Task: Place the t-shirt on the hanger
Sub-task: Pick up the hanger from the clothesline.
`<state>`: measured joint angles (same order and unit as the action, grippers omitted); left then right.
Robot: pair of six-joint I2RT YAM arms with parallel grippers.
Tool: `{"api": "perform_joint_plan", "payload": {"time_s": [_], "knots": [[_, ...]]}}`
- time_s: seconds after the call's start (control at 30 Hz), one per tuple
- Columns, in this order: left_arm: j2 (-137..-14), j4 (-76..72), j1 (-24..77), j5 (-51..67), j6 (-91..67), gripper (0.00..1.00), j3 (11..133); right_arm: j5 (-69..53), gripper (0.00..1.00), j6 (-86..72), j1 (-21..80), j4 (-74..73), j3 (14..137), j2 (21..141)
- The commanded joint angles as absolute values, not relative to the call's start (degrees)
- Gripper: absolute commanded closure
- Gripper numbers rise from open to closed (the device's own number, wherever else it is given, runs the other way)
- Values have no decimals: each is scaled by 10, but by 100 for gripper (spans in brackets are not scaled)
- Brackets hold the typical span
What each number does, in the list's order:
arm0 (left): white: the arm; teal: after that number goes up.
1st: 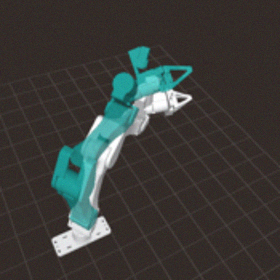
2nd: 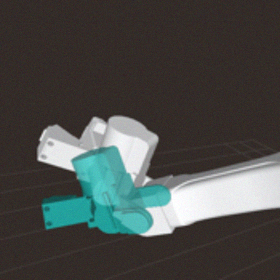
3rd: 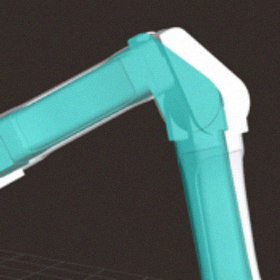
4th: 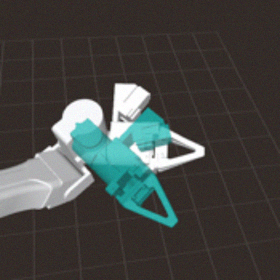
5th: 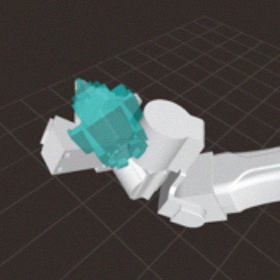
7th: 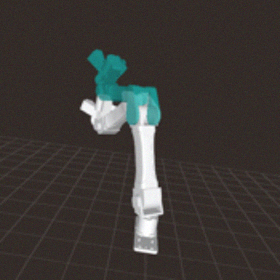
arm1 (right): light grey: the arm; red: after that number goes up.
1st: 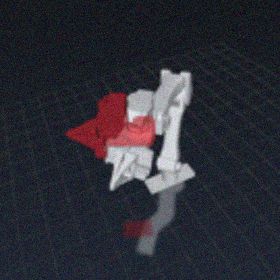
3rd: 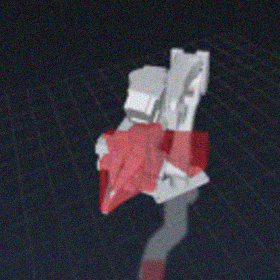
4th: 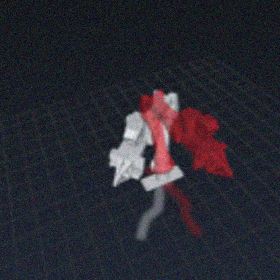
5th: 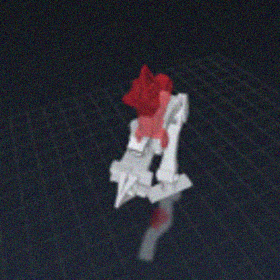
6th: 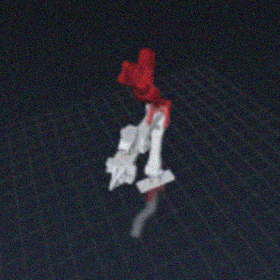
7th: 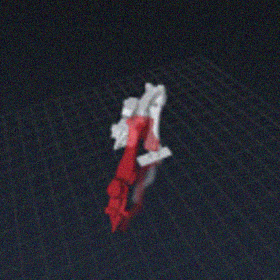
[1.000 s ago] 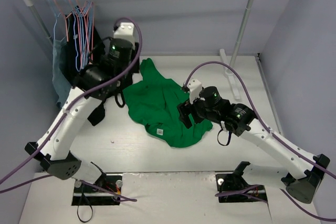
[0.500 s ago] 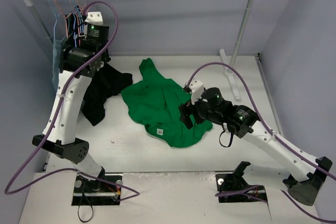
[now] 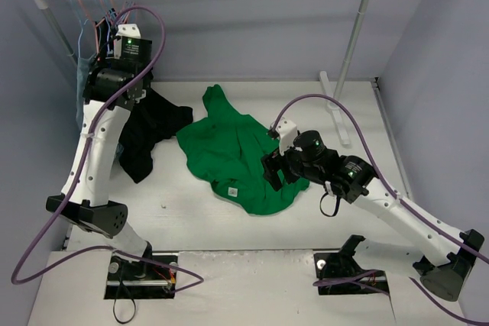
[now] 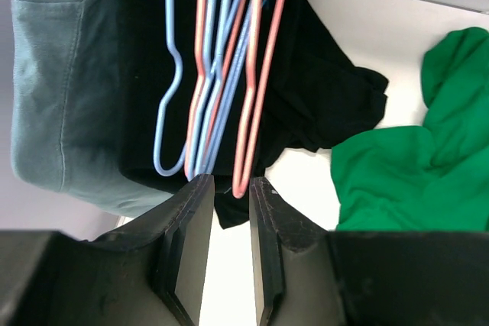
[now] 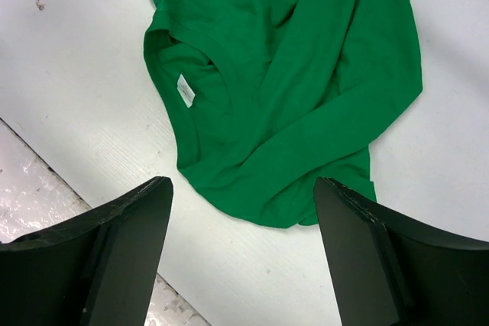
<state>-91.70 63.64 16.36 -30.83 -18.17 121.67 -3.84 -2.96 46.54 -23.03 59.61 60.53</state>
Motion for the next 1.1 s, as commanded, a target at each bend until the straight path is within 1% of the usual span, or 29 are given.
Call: {"api": "perform_joint_plan", "payload": {"time_s": [0.0, 0.13, 0.23, 0.53, 1.07], "knots": [[-898, 623, 145, -307, -177, 74, 1220, -37, 23, -33, 465, -206, 600, 600], [-904, 620, 126, -287, -176, 74, 1216, -40, 23, -33, 465, -200, 597, 600], [-907, 610, 113, -251, -178, 74, 1207, -39, 23, -34, 465, -201, 593, 603], [-914, 589, 109, -228, -177, 74, 1189, -39, 23, -30, 464, -196, 592, 615], [-949, 557, 79, -200, -167, 73, 1203, -39, 23, -13, 464, -185, 603, 647]]}}
